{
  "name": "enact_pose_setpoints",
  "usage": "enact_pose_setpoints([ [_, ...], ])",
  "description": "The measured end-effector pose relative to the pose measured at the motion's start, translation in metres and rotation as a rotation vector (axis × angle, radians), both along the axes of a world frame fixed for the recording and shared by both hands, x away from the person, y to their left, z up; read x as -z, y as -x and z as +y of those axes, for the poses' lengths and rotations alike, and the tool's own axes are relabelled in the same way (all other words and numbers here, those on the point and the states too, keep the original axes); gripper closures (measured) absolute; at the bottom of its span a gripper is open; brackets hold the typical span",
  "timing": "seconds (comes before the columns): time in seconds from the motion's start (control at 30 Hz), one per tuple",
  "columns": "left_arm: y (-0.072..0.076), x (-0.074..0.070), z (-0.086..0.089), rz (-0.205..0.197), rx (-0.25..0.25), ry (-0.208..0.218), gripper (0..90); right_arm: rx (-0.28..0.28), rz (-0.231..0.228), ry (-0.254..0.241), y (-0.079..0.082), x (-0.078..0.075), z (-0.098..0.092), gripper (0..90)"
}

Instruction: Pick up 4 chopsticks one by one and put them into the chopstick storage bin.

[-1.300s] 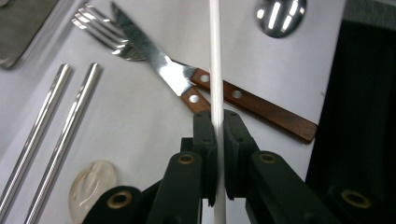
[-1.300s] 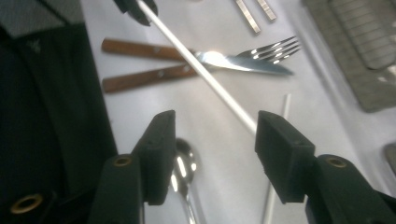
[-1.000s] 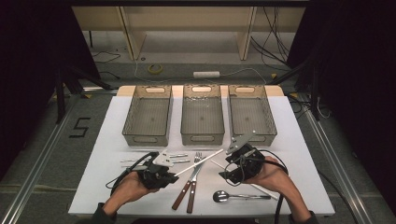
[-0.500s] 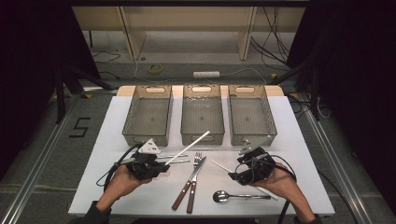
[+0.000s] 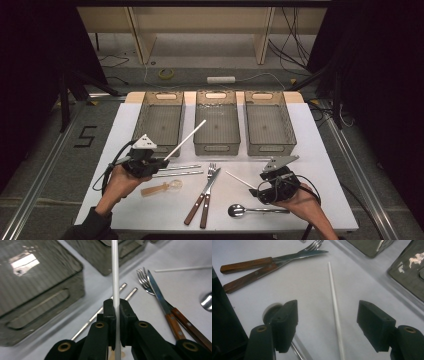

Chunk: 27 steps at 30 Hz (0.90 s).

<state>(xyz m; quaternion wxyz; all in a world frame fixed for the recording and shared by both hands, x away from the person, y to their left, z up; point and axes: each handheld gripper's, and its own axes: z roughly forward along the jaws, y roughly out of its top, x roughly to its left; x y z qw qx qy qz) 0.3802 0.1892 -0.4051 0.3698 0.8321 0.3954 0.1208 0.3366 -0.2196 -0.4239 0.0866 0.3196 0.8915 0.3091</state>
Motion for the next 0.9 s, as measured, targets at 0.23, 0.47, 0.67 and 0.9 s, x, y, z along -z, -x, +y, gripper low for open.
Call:
enact_pose_setpoints([
  [0.23,-0.019,-0.004,0.011,-0.016,-0.081,0.014,85.4,0.005,0.004,-0.004,0.008,0.007,-0.003,31.5],
  [0.47,-0.04,-0.005,0.016,-0.014,-0.12,0.033,85.4,0.012,0.011,0.001,0.011,0.011,-0.007,30.4],
  [0.67,-0.058,-0.003,0.02,-0.003,-0.178,0.028,85.4,0.01,0.006,-0.01,0.015,0.011,-0.006,30.2],
  [0.9,-0.074,-0.001,0.028,0.003,-0.239,0.03,85.3,0.013,0.002,-0.012,0.015,0.011,-0.006,29.7],
])
